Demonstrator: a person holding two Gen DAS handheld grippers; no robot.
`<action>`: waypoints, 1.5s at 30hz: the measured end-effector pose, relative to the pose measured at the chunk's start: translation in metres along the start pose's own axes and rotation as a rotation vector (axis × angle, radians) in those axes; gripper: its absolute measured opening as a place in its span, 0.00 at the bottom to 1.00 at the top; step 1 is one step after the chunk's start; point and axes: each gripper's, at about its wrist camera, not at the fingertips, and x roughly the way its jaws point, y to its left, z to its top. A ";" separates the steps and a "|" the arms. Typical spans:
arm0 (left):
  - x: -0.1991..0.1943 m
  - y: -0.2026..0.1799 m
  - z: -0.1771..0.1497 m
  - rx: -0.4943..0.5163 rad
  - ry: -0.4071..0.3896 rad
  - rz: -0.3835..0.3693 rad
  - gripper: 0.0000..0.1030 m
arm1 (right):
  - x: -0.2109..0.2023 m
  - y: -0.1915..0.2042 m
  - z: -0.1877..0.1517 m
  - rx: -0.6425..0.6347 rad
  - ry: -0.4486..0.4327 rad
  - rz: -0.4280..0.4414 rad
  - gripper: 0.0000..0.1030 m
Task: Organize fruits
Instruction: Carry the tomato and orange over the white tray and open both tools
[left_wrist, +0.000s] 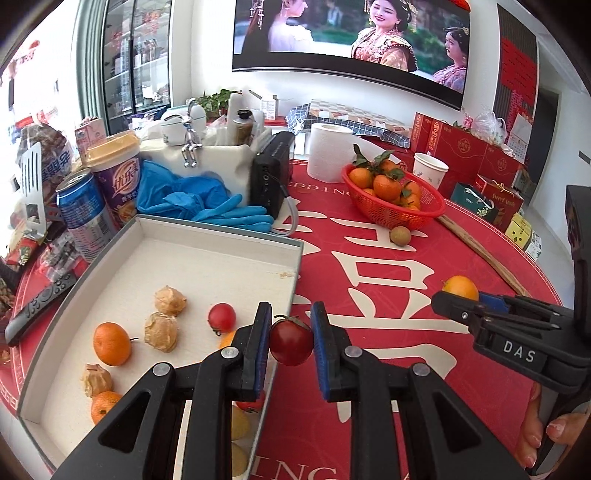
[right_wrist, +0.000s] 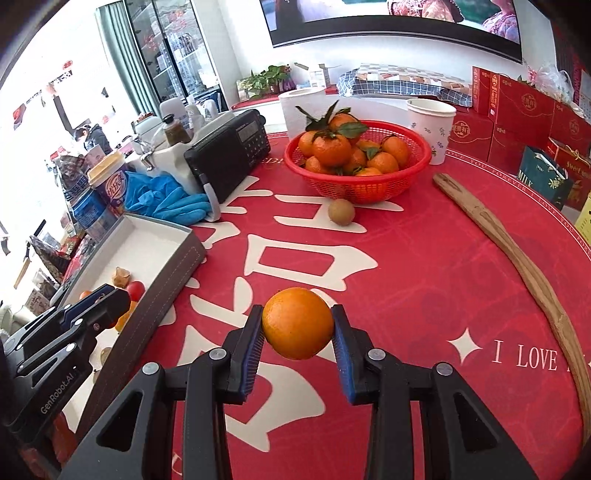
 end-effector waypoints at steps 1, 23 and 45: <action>-0.002 0.005 0.000 -0.008 -0.002 0.007 0.23 | 0.001 0.006 0.001 -0.004 0.003 0.012 0.36; 0.009 0.104 -0.011 -0.176 0.088 0.122 0.23 | 0.050 0.144 0.026 -0.164 0.125 0.161 0.36; 0.013 0.097 -0.012 -0.158 0.126 0.093 0.56 | 0.069 0.161 0.030 -0.208 0.187 0.139 0.73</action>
